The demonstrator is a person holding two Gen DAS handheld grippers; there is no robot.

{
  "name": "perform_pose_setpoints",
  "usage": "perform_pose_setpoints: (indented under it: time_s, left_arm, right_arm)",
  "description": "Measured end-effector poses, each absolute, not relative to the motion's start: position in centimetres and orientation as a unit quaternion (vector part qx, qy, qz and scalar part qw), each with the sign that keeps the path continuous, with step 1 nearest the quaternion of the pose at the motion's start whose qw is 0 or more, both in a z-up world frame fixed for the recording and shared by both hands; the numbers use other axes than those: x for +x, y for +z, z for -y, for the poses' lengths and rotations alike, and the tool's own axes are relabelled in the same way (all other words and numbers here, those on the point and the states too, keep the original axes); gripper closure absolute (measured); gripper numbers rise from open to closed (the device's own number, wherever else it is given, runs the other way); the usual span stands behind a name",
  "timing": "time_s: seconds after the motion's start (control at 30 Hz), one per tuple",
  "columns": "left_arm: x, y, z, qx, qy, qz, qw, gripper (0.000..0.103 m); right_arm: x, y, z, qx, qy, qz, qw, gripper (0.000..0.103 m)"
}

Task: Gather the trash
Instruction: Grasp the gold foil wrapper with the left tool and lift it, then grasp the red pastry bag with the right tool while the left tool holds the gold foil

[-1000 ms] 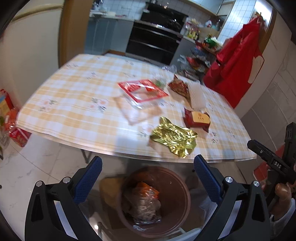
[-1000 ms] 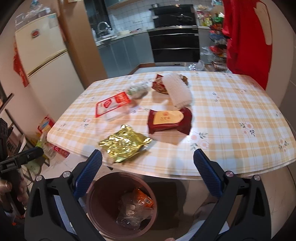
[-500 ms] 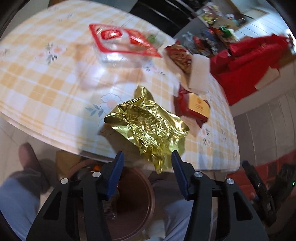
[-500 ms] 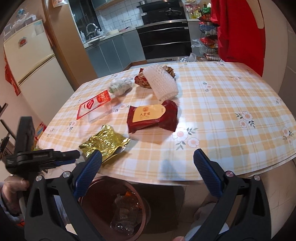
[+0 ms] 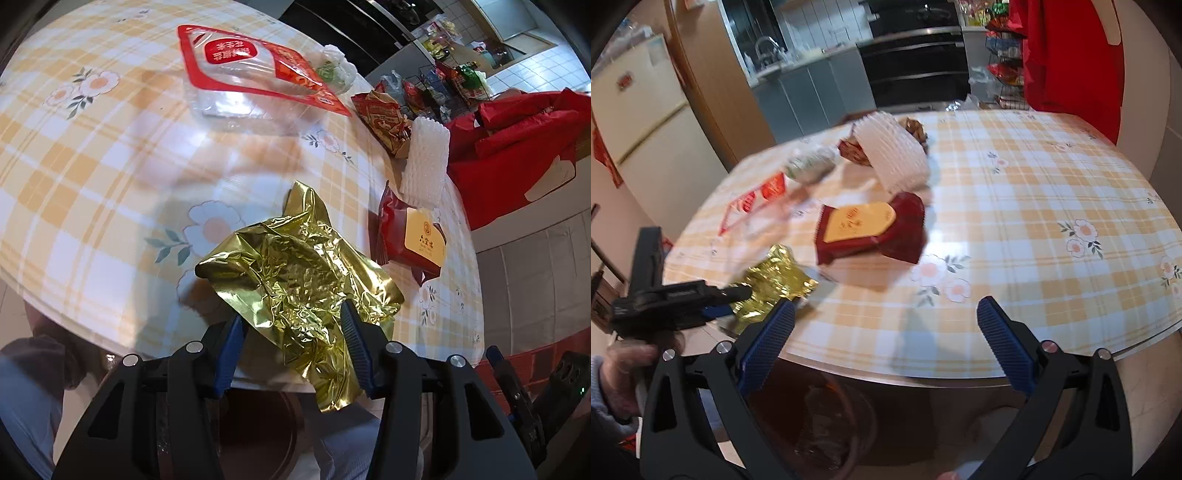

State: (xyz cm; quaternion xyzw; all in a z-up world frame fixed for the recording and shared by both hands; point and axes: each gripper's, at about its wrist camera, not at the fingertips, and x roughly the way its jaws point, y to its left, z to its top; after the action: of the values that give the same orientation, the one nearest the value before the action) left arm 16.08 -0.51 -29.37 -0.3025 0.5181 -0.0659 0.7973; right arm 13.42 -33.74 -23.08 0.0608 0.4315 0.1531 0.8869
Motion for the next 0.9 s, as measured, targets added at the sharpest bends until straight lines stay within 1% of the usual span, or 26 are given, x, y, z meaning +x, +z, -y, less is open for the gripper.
perform_pose_setpoints:
  time_s: [0.03, 0.07, 0.1, 0.2, 0.3, 0.43, 0.5, 0.57, 0.6, 0.67, 0.9]
  left_arm:
    - [16.1, -29.3, 0.6, -0.298, -0.066, -0.518, 0.799, 0.056]
    - [16.2, -29.4, 0.7, -0.291, -0.066, -0.519, 0.801, 0.072]
    - [16.3, -29.4, 0.8, -0.286, -0.067, -0.521, 0.801, 0.081]
    - [16.1, -28.8, 0.4, -0.271, -0.072, -0.511, 0.813, 0.090]
    - [15.9, -27.3, 0.0, -0.251, -0.080, -0.490, 0.831, 0.097]
    - [15.4, -24.8, -0.6, -0.223, -0.089, -0.463, 0.853, 0.098]
    - [14.9, -23.6, -0.9, -0.206, -0.095, -0.455, 0.861, 0.098]
    - [14.5, -22.7, -1.3, -0.196, -0.099, -0.451, 0.865, 0.098]
    - [14.3, -22.5, -1.4, -0.193, -0.100, -0.447, 0.868, 0.098]
    - [13.7, -21.5, -1.9, -0.187, -0.100, -0.438, 0.874, 0.098]
    - [12.0, -19.5, -4.4, -0.179, -0.079, -0.414, 0.889, 0.098]
  right_arm:
    - [13.7, -23.3, 33.7, 0.049, 0.148, -0.433, 0.888, 0.006]
    - [14.0, -23.4, 33.6, 0.027, 0.141, -0.432, 0.891, 0.006]
    - [14.3, -23.5, 33.5, 0.010, 0.137, -0.430, 0.892, 0.006]
    - [15.5, -23.8, 32.9, -0.039, 0.141, -0.431, 0.890, 0.007]
    - [17.2, -24.2, 32.1, -0.080, 0.156, -0.436, 0.882, 0.007]
    - [19.5, -25.1, 29.4, -0.181, 0.188, -0.428, 0.865, 0.009]
    - [20.2, -26.2, 27.3, -0.259, 0.212, -0.423, 0.842, 0.014]
    - [20.8, -27.8, 25.0, -0.358, 0.226, -0.406, 0.810, 0.015]
    - [21.1, -28.3, 24.4, -0.378, 0.232, -0.404, 0.801, 0.016]
    - [22.2, -29.0, 23.3, -0.398, 0.241, -0.403, 0.788, 0.017]
    - [24.8, -29.8, 20.8, -0.389, 0.248, -0.412, 0.786, 0.017]
